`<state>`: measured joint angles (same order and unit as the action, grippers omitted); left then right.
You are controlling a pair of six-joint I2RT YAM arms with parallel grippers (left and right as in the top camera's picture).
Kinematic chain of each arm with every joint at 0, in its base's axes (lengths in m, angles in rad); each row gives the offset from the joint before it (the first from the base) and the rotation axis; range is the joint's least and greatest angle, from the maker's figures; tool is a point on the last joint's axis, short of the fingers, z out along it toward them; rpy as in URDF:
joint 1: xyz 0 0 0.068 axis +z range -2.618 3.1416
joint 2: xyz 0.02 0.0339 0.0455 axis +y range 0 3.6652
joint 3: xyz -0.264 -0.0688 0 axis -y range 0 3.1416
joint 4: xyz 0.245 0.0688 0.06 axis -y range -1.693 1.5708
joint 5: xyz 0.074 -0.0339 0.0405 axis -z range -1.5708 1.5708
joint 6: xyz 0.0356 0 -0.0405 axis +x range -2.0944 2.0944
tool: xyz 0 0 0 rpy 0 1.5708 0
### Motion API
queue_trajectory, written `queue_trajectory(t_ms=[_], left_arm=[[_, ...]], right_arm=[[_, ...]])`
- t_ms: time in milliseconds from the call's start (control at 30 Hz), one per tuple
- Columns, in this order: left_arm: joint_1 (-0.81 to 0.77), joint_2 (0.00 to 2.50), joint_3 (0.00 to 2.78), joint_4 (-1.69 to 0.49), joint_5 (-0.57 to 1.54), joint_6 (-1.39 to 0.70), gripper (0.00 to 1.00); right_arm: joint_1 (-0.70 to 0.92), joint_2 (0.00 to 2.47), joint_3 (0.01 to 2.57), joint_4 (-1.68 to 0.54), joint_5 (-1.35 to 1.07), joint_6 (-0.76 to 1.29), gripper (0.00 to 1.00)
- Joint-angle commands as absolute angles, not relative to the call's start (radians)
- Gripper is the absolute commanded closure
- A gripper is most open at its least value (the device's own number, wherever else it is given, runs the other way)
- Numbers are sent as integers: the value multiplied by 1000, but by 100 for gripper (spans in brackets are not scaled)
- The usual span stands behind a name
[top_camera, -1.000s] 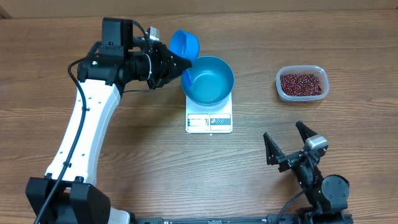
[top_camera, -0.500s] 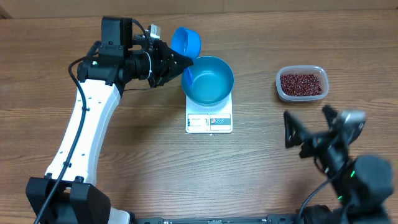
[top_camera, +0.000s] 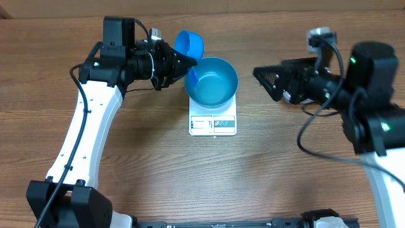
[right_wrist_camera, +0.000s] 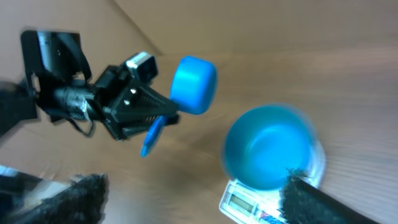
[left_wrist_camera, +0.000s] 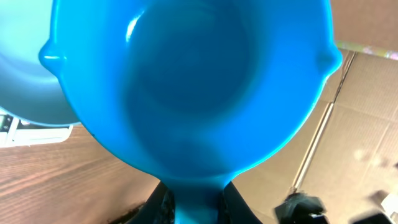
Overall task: Scoop item into bowl and weigh 150g on scale
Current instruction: 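Move the right gripper to the scoop held by the left gripper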
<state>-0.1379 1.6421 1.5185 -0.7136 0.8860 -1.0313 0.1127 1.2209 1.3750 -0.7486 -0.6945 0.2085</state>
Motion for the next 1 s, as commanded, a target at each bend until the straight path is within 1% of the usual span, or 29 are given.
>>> queue_trajectory(t_ms=[0, 67, 167, 200, 233, 300, 367, 400, 467, 500, 567, 600, 667, 700, 733, 800, 833, 867, 967], left_arm=[[-140, 1647, 1520, -738, 926, -1103, 96], [-140, 1647, 1520, -764, 926, -1118, 96], [-140, 1647, 1520, -782, 926, -1127, 96], [-140, 1647, 1520, -793, 926, -1127, 96], [-140, 1647, 1520, -798, 930, -1127, 96], [-140, 1647, 1520, -800, 938, -1126, 96], [-140, 1647, 1520, -800, 948, -1125, 96], [-140, 1647, 1520, -800, 950, -1122, 96], [-140, 1647, 1520, -802, 963, -1122, 96], [-141, 1647, 1520, -809, 963, -1122, 96], [-143, 1647, 1520, -813, 963, -1122, 96], [-144, 1647, 1520, -812, 963, -1122, 96], [-145, 1647, 1520, -812, 963, -1122, 96], [-145, 1647, 1520, -811, 963, -1123, 96], [-145, 1647, 1520, -807, 962, -1129, 96], [-145, 1647, 1520, -802, 962, -1146, 96], [-145, 1647, 1520, -802, 962, -1153, 96], [-145, 1647, 1520, -802, 962, -1153, 96], [-145, 1647, 1520, -803, 962, -1184, 96]], right_arm=[[146, 1277, 1404, -746, -762, 331, 18], [194, 1300, 1404, -757, -643, 367, 22], [282, 1314, 1404, -768, -406, 459, 22], [332, 1319, 1404, -773, -278, 519, 18], [355, 1319, 1404, -766, -248, 519, 1], [381, 1319, 1404, -733, -264, 505, 0], [387, 1319, 1404, -699, -329, 505, 0], [387, 1320, 1404, -682, -364, 505, 4], [389, 1323, 1404, -670, -387, 508, 36], [396, 1325, 1404, -669, -382, 514, 45], [418, 1327, 1403, -668, -351, 538, 60], [434, 1327, 1403, -668, -320, 556, 60], [471, 1327, 1403, -669, -244, 585, 58], [490, 1327, 1403, -669, -212, 597, 55], [511, 1327, 1403, -669, -179, 606, 50], [549, 1329, 1403, -670, -120, 630, 35], [566, 1332, 1403, -669, -99, 636, 30], [586, 1336, 1403, -667, -77, 643, 28], [637, 1359, 1403, -661, -28, 663, 27]])
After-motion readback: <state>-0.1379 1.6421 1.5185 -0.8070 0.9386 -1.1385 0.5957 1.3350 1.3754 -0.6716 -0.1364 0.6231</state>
